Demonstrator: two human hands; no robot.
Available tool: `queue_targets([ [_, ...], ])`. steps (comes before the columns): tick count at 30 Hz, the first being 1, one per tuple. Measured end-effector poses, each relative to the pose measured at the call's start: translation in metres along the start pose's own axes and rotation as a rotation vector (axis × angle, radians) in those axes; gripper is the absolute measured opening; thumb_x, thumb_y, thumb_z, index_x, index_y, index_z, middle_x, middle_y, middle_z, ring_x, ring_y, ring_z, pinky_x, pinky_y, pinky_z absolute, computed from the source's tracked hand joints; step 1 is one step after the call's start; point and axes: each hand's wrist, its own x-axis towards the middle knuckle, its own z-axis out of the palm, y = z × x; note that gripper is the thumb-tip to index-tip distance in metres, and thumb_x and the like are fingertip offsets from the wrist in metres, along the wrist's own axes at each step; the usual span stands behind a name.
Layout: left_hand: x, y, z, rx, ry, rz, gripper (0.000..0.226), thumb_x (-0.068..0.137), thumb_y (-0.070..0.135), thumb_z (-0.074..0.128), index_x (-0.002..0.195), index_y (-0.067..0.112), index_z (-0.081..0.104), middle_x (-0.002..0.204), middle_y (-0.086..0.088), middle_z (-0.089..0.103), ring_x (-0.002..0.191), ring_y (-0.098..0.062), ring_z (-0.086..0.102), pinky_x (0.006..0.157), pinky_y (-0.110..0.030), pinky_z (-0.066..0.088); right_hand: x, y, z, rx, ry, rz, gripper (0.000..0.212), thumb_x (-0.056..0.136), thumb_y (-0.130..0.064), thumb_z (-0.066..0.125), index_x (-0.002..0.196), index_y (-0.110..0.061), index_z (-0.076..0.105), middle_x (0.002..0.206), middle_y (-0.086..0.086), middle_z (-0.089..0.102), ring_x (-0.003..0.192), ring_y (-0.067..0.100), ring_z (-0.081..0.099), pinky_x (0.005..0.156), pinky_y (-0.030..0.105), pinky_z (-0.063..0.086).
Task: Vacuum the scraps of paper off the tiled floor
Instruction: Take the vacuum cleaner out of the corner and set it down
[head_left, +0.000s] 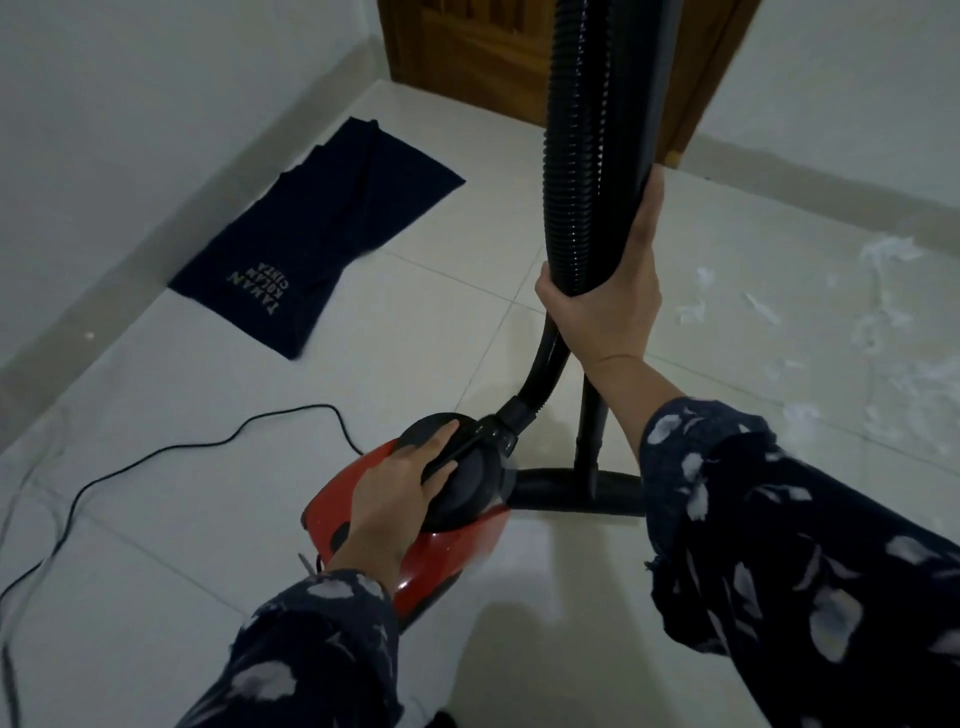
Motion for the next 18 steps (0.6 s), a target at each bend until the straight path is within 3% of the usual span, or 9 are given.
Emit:
queue_targets([
  [7,-0.001,-0.026,0.086,0.003,0.101,0.022,0.055,0.101,0.043,0.043,0.151,0.048,0.023,0.095,-0.002,0.065,0.083,-0.019,0.063,0.075,-0.039,0.057,-0.05,0.061,0.011,0.017,0.063,-0.067,0.102,0.068,-0.03,0.068,0.143,-0.033,-0.001,0.107,-0.002,0.06,0.085,0.013,0.063,0.073,0.039,0.058],
  [10,0.001,-0.039,0.106,0.001,0.138,0.026,0.054,0.101,0.041,0.046,0.151,0.047,0.026,0.1,-0.003,0.066,0.087,-0.019,0.064,0.077,-0.035,0.055,-0.064,0.072,0.017,0.031,0.075,-0.107,0.106,0.068,-0.029,0.069,0.146,-0.03,-0.004,0.107,-0.001,0.06,0.087,0.014,0.062,0.074,0.033,0.055],
  [15,0.01,-0.055,0.127,-0.023,0.227,0.041,0.056,0.101,0.042,0.048,0.151,0.047,0.023,0.111,-0.003,0.068,0.097,-0.019,0.065,0.084,-0.029,0.05,-0.075,0.082,0.025,0.053,0.065,-0.111,0.109,0.071,-0.033,0.07,0.147,-0.04,-0.009,0.104,0.002,0.061,0.086,0.017,0.061,0.073,0.03,0.05],
  [18,0.021,-0.057,0.131,-0.038,0.274,0.065,0.054,0.1,0.048,0.045,0.15,0.049,0.026,0.109,-0.004,0.069,0.097,-0.021,0.065,0.086,-0.03,0.048,-0.076,0.08,0.031,0.038,0.045,-0.164,0.109,0.071,-0.032,0.07,0.15,-0.033,-0.005,0.106,0.003,0.06,0.085,0.017,0.059,0.07,0.026,0.043],
])
